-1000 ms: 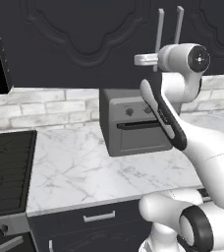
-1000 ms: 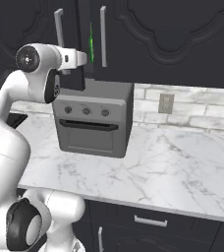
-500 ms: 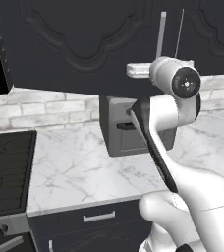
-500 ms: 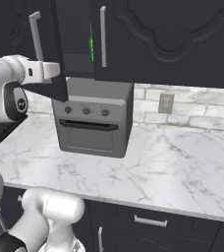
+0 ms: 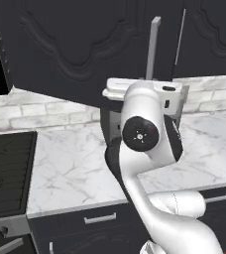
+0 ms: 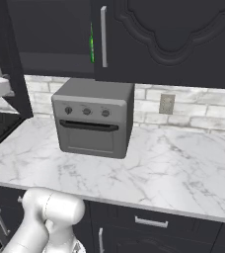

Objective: Open the cabinet directly in front. Then move the beer and the cup to the dining counter with the candle on it.

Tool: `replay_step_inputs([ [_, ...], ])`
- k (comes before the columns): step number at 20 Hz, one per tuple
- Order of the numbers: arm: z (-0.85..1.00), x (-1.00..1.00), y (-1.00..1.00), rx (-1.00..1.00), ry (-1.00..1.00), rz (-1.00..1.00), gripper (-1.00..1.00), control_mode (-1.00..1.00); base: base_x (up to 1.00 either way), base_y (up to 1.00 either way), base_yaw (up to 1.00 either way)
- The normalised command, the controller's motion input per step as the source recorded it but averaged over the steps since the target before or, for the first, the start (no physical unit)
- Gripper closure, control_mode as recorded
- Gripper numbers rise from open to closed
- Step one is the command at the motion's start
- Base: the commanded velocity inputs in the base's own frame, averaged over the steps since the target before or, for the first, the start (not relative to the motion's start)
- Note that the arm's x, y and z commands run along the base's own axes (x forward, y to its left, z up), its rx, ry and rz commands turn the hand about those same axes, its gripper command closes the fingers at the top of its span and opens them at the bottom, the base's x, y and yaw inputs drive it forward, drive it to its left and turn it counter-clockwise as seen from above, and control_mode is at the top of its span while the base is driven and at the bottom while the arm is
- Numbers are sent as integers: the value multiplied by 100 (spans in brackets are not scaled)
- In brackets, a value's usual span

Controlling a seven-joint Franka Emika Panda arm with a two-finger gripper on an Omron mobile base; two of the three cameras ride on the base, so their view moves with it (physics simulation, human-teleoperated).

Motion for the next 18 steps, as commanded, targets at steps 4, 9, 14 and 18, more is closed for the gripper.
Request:
replay_step_inputs([
  [4,0,-95,100,-1,-4,-30,100,-100,0,0,0],
  [9,0,-39,63,-2,1,-18,-100,-100,0,0,0],
  [14,0,-8,0,0,0,0,-100,-100,0,0,0],
  [18,0,-71,0,0,-11,0,-100,-100,0,0,0],
])
